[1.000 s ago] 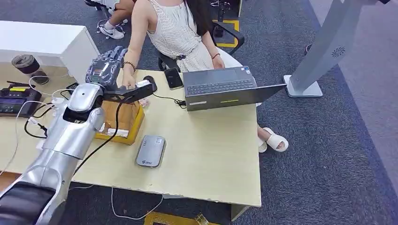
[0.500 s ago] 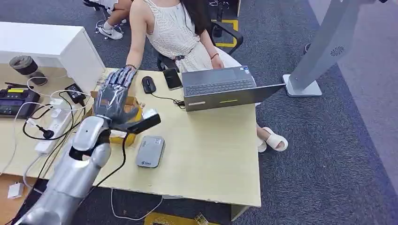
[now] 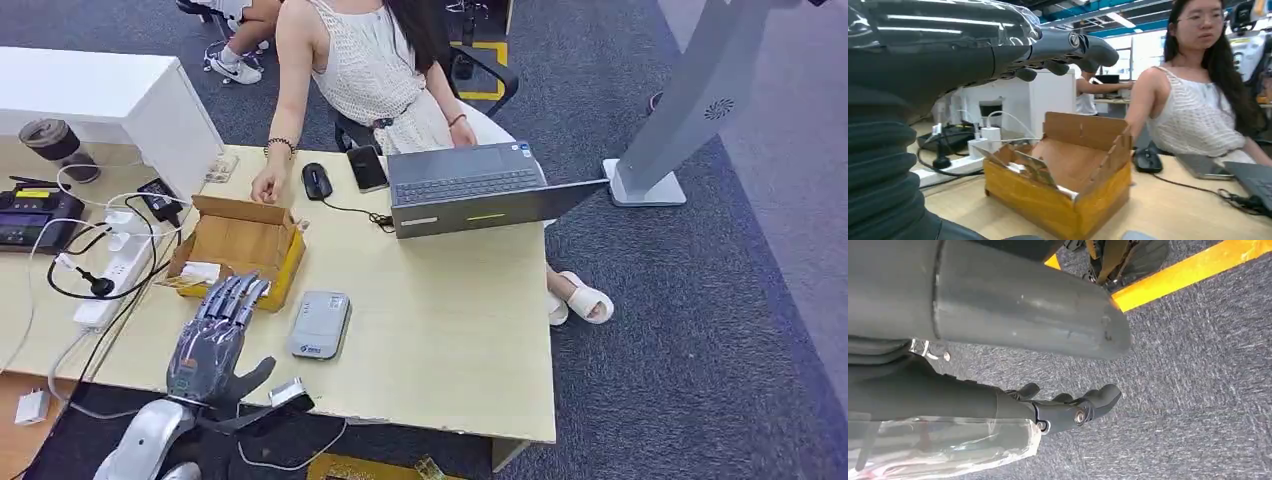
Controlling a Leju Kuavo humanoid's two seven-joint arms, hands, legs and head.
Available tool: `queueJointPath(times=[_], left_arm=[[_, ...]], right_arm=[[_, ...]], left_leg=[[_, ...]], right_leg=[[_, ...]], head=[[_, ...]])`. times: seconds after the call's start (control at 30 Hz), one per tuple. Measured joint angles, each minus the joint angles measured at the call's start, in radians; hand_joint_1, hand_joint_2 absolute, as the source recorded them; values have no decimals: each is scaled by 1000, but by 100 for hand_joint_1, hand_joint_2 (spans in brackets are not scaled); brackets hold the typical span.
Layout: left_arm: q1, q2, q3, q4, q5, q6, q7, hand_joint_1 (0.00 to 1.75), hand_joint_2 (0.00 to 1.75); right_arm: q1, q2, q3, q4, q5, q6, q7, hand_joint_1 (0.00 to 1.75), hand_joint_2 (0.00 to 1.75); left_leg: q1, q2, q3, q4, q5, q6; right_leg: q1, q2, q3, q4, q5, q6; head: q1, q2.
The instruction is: Pass the card to the sensor for recognition and then transmit it.
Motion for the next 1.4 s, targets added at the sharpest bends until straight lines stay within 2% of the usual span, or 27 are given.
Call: queueJointPath(times=[0.33, 0.5, 0.9, 1.23, 1.27, 1.4], left_arm=[[-18, -31, 76, 83, -50, 10, 13, 0, 175], [-59, -48, 104, 141, -95, 16, 25, 0, 175], [-175, -68, 131, 267, -137, 17, 48, 0, 175], [-238, -72, 135, 329, -155, -1, 67, 0, 175], [-248, -74, 135, 336, -155, -5, 69, 0, 175], [-279, -79, 135, 360, -160, -18, 72, 0, 175]], right_arm=[[-1, 0, 0, 0, 3, 0, 8, 0, 0], [-1, 0, 0, 1, 20, 2, 13, 0, 0], [-2, 0, 2, 1, 37, 5, 25, 0, 0], [-2, 0, 8, 1, 54, 6, 32, 0, 0], [-2, 0, 8, 1, 54, 6, 32, 0, 175], [-2, 0, 8, 1, 54, 6, 32, 0, 175]], left_leg=[[0, -2, 1, 0, 0, 0], [0, -2, 1, 0, 0, 0], [0, -3, 1, 0, 0, 0], [0, -3, 1, 0, 1, 0], [0, -3, 1, 0, 1, 0], [0, -3, 1, 0, 1, 0]], right_leg=[[0, -1, 1, 0, 0, 0], [0, -2, 1, 0, 0, 0], [0, -3, 2, 0, 0, 0], [0, -3, 2, 0, 0, 0], [0, -3, 2, 0, 0, 0], [0, -3, 2, 0, 0, 0]], head=[[0, 0], [0, 0], [0, 0], [0, 0], [0, 0], [0, 0]])
